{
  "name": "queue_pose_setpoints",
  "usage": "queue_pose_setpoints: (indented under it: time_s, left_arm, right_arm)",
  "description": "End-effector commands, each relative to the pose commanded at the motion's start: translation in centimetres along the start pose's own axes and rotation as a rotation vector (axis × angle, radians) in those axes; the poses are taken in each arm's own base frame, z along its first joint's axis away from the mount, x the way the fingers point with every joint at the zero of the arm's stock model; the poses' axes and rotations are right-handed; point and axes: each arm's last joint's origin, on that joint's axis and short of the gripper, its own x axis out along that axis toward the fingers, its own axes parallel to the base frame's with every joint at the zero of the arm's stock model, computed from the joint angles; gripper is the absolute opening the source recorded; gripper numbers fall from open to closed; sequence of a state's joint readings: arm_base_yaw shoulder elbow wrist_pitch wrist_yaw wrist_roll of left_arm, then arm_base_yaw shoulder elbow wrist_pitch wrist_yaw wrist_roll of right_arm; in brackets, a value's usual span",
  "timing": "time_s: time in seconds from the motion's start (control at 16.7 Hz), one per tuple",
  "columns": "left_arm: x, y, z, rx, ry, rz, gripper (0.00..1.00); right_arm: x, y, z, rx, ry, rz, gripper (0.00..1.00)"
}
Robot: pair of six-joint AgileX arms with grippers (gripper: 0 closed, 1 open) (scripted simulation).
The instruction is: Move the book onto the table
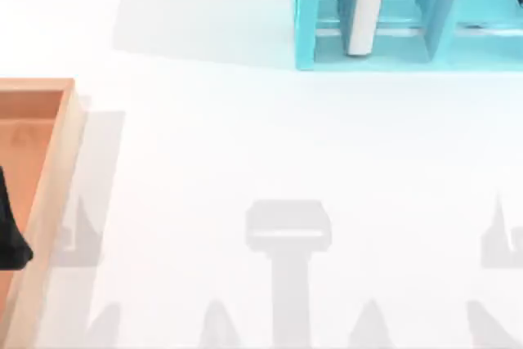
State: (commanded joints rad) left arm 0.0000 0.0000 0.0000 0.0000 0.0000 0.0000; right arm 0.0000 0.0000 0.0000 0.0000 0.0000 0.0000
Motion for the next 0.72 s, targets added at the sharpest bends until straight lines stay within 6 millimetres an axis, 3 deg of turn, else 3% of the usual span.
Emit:
queue_pose_setpoints:
  time_s: [0.24,0.48,0.72]
  left_arm:
    - [0.0,0.0,0.0,0.000,0.000,0.000,1.00]
    - [0.0,0.0,0.0,0.000,0.000,0.000,1.00]
    - [0.0,0.0,0.0,0.000,0.000,0.000,1.00]
  right_arm:
    - [0.0,0.1,0.9,0.002,-0.024,0.003,1.00]
    - [0.9,0.5,5.0,0.013,-0.107,0.008,1.00]
    - [4.5,1.5,9.2,0.031,-0.146,0.006,1.00]
